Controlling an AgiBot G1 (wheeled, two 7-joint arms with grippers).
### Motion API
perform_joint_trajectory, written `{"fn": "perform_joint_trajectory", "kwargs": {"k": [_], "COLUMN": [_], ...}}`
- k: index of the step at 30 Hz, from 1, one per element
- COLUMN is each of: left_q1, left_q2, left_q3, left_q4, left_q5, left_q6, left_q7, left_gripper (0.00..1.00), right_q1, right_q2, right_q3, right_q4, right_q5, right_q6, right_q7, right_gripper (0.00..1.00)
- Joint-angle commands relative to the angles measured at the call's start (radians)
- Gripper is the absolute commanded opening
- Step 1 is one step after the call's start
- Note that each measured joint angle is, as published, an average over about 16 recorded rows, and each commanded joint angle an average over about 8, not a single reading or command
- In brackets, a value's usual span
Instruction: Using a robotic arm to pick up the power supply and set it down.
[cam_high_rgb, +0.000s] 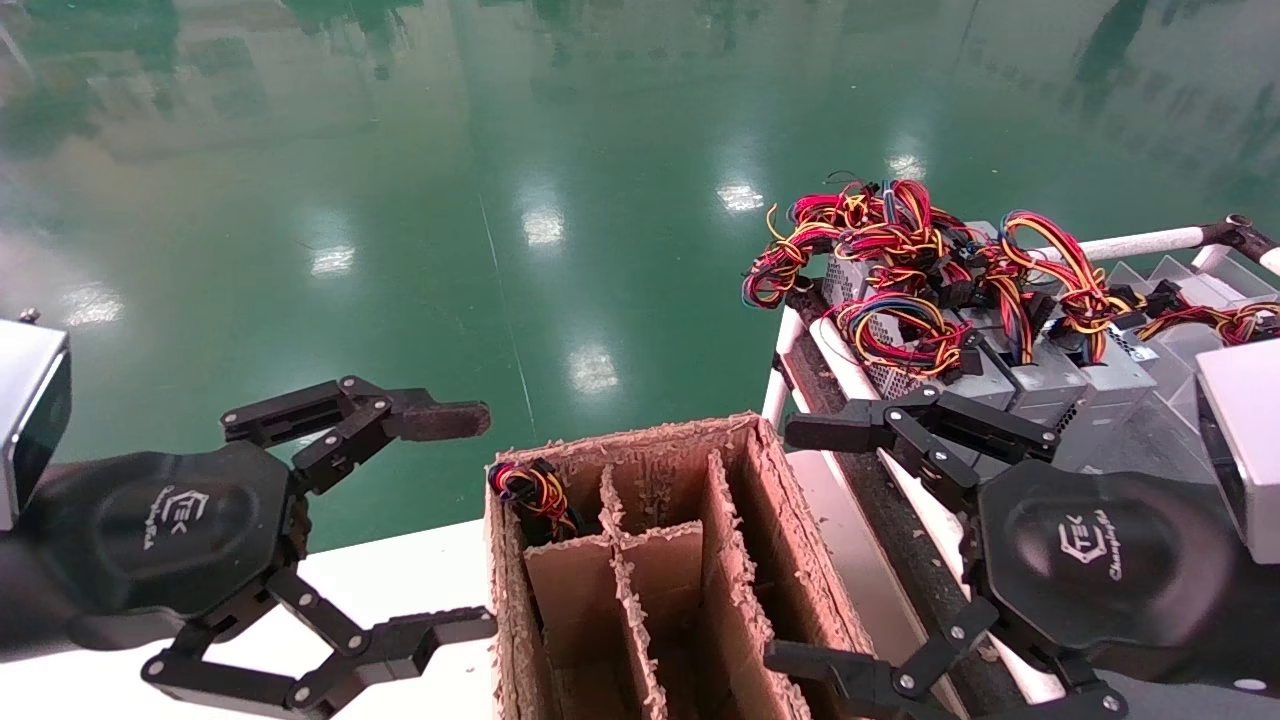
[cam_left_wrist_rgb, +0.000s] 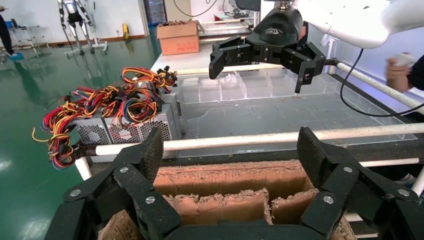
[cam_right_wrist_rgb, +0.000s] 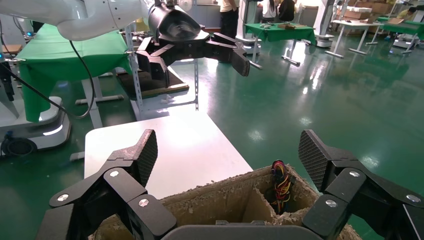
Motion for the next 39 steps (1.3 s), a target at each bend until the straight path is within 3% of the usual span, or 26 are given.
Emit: {"fn": "perform_joint_trajectory", "kwargs": {"k": [1,29,39], "left_q1": [0.000,0.000,0.000], "left_q2": [0.000,0.000,0.000], "left_q3": [0.000,0.000,0.000], "left_q4": [0.000,0.000,0.000], "left_q5": [0.000,0.000,0.000], "left_q6": [0.000,0.000,0.000], "left_q7": [0.000,0.000,0.000], "left_gripper": [0.00,0.00,0.00], "right_q1": [0.000,0.000,0.007], "right_q2": [0.000,0.000,-0.017], "right_q3": [0.000,0.000,-0.013], "right_q4": [0.000,0.000,-0.025], "right_q5": [0.000,-0.001,-0.050], "right_q6": [0.000,0.001,0.046], "right_q7": [0.000,0.000,-0.009], "right_gripper": [1.00,1.00,1.00]}}
